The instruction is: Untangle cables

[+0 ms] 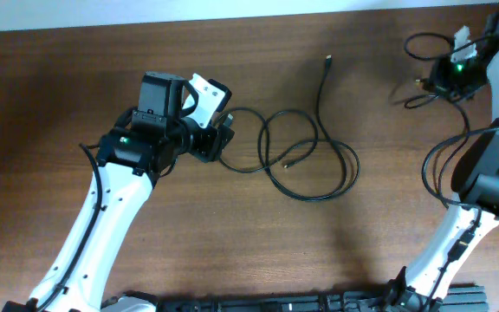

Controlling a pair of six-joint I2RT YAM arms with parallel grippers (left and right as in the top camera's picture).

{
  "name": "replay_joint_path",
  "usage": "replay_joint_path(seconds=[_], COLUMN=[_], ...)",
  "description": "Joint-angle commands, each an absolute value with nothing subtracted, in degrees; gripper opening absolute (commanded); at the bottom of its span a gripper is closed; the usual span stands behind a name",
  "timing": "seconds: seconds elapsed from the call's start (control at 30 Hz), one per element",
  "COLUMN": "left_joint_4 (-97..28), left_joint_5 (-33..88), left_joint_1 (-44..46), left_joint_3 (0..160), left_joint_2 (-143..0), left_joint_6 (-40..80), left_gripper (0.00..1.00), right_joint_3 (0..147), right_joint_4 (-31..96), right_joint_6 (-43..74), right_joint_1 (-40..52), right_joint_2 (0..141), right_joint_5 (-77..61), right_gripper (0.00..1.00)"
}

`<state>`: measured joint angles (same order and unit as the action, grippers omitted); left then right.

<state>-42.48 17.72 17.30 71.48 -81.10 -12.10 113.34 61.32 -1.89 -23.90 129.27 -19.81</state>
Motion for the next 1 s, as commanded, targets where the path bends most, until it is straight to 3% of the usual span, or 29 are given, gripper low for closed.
replay_joint_path(seconds=[0.0, 0.17, 0.43, 0.57, 0.6, 0.67, 0.97], left_joint_4=[-42.35, -42.33, -42.3, -42.3, -42.3, -42.33, -42.33], left_joint_5=[17.76, 17.76, 17.76, 17.76, 17.74, 17.76, 17.72], left_joint_1=[17.37, 17.37, 17.37, 17.37, 17.37, 17.37, 17.37], left_joint_3=[72.36, 72.36, 72.36, 72.36, 72.36, 72.36, 72.36], left_joint_2=[-80.03, -80.03, -80.03, -80.03, -80.03, -80.03, -80.03], left_joint_6=[-11.14, -11.14, -11.16, -11.16, -11.16, -11.16, -11.16], left_gripper=[0.63, 0.64, 0.64, 0.65, 0.65, 0.65, 0.69], right_joint_3=[108.9, 101.97, 99.83, 99.85, 99.85, 99.92, 101.89], right_joint_4=[62.17, 62.13, 61.54, 61.47, 61.41, 61.82, 62.48], right_joint_6=[2.92, 11.73, 12.95, 12.03, 9.82, 4.93, 2.74], right_joint_1=[-26.5, -30.92, -33.82, -32.99, -32.62, -32.23, -32.25], right_joint_2=[131.28, 131.31, 131.31, 131.31, 131.31, 131.28, 124.49], right_joint_5=[-10.33, -1.67, -2.81, -9.78, -13.21, -18.81, -29.87], right_gripper=[0.04, 0.04, 0.05, 0.05, 0.06, 0.18, 0.34])
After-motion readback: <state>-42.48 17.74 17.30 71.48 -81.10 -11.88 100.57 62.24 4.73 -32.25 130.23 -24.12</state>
